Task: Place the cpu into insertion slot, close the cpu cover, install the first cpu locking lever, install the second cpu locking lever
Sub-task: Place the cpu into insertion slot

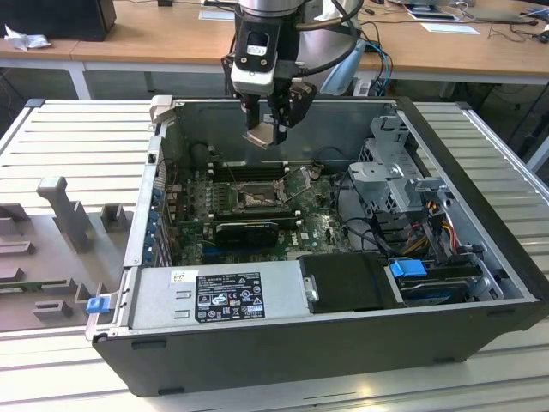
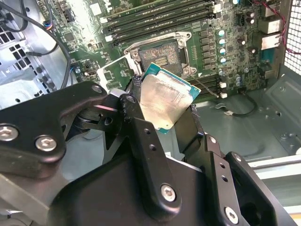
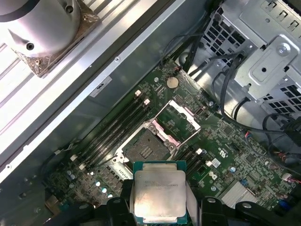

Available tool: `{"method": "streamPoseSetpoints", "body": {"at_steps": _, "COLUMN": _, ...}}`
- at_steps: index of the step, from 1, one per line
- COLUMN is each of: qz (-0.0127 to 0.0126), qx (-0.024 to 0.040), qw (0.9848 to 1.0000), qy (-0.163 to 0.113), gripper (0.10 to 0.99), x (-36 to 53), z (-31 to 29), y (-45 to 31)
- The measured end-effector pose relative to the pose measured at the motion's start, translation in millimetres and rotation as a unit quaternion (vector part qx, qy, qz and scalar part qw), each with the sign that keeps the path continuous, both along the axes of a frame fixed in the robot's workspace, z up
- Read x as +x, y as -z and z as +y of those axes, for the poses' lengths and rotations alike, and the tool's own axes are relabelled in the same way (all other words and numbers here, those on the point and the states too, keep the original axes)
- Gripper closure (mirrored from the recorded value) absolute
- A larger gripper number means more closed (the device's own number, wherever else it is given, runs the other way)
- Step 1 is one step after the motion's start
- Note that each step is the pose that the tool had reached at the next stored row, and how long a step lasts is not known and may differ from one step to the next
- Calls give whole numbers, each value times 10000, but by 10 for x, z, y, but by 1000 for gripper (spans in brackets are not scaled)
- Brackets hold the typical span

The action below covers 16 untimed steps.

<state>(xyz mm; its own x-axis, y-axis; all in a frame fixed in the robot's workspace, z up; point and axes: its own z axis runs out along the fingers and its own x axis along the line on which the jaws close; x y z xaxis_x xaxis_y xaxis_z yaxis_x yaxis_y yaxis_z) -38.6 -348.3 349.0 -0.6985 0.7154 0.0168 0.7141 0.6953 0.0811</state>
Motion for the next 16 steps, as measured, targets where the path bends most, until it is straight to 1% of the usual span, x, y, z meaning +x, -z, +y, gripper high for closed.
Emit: {"method": "streamPoseSetpoints", "body": {"at_steps": 16, "qz": -1, "qx": 1, "qw": 9996, "qy": 281, "gripper": 557, "x": 0, "z": 0, "y": 4}}
